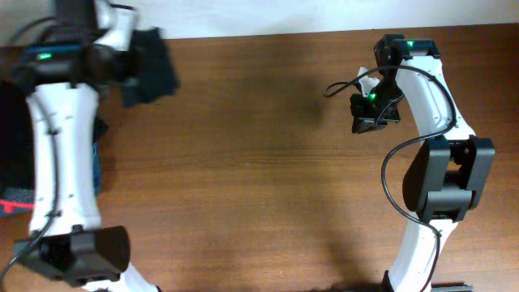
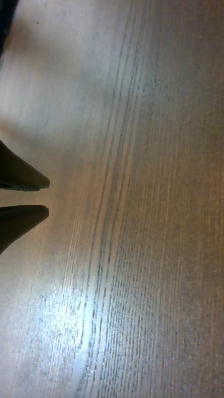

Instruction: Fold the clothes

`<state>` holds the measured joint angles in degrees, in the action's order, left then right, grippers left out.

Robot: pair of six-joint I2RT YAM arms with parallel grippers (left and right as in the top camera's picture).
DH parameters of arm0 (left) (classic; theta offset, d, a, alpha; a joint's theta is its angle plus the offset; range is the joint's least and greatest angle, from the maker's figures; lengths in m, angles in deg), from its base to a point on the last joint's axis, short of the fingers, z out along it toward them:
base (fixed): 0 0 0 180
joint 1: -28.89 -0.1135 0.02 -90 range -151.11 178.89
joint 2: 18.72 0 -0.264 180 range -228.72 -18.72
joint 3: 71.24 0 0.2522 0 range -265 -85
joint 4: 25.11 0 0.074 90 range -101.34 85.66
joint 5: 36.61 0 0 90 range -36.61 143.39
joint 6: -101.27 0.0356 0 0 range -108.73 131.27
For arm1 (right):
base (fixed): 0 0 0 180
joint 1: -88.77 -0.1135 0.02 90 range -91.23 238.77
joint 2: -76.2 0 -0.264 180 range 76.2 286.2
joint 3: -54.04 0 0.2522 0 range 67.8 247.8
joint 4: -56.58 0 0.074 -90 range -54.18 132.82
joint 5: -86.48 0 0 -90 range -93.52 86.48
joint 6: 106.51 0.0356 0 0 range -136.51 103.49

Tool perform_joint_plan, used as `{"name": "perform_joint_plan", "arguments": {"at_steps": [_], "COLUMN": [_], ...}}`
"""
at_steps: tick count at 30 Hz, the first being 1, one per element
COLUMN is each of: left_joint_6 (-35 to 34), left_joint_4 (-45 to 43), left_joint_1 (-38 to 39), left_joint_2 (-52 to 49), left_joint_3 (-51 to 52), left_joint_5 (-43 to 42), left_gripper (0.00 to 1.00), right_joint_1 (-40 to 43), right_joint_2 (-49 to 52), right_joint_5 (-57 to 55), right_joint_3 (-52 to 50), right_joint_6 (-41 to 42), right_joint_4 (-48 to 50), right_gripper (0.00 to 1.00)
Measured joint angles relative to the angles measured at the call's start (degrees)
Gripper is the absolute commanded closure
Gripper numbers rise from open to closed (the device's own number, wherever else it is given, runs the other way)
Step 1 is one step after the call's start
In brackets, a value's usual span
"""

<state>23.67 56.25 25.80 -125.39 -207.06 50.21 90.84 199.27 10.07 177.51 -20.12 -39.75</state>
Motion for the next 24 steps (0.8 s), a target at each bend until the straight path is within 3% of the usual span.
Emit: {"name": "perform_joint_plan", "arguments": {"at_steps": [12,24], "left_joint_6": [0.0,-0.2], "left_joint_4": [-3.8,-3.6], "left_joint_1": [-17.6,-25.2], "left_joint_2": [0.5,0.5], "left_joint_3": [0.0,0.0], "left_joint_5": [1.1,1.1], "left_gripper": [0.99,0.97], "right_joint_1": [0.0,0.0], "right_joint_2": [0.0,0.0], "right_joint_5": [0.0,0.0], "right_joint_3": [0.0,0.0], "right_joint_6": [-0.1,-0.1], "right_joint_4": [-0.3,-1.0], "right_gripper": [0.86,0.86]}}
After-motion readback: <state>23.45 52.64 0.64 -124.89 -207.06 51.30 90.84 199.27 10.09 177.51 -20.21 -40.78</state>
